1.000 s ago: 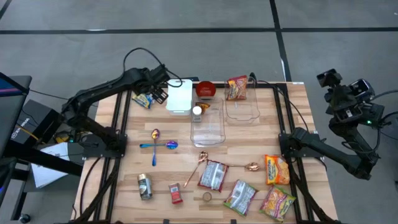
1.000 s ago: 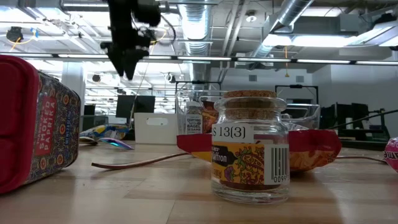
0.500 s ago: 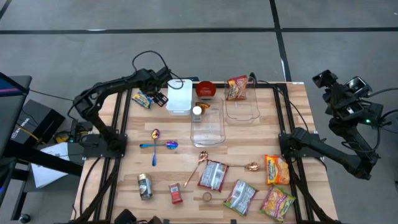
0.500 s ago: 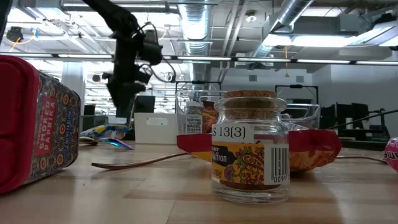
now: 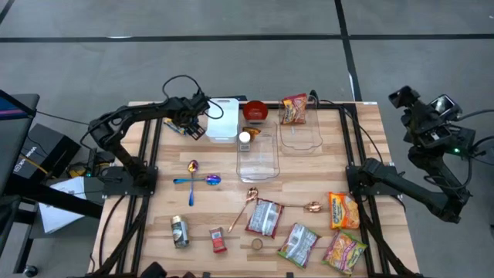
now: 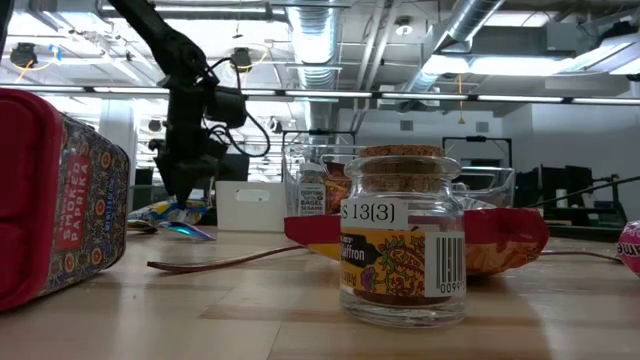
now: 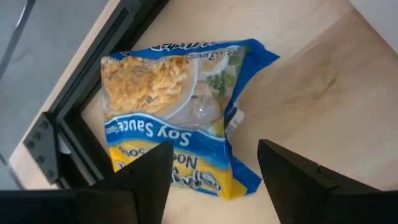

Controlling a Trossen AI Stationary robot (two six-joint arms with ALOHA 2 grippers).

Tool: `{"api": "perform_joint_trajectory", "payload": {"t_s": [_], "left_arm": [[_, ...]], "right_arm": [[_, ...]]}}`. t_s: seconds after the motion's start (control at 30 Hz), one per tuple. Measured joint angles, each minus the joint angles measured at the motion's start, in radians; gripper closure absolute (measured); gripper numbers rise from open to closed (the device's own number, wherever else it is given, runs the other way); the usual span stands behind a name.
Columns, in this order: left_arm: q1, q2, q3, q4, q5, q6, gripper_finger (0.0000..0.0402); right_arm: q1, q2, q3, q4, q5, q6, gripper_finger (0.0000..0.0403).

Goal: Pick & Place Food Item
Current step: Put the blue noodle pack into the right transparent bin

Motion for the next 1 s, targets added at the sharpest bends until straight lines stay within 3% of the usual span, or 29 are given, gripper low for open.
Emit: {"api": "perform_joint_trajectory", "payload": {"t_s": [0.6, 0.8, 1.0], "left_arm": [[0.000, 0.002, -0.088, 0.158, -0.018, 0.013, 0.0184], [0.000, 0.002, -0.088, 0.159, -0.018, 0.013, 0.0224], [0.000, 0.002, -0.088, 0.155, -0.018, 0.013, 0.0303]], "right_arm": [[0.000, 0.000, 0.000, 0.001, 0.008, 0.000, 0.0159], [0.000, 0.000, 0.000, 0.002, 0.018, 0.000, 0.0159], [0.000, 0.000, 0.000, 0.004, 0.030, 0.001, 0.0159]]}}
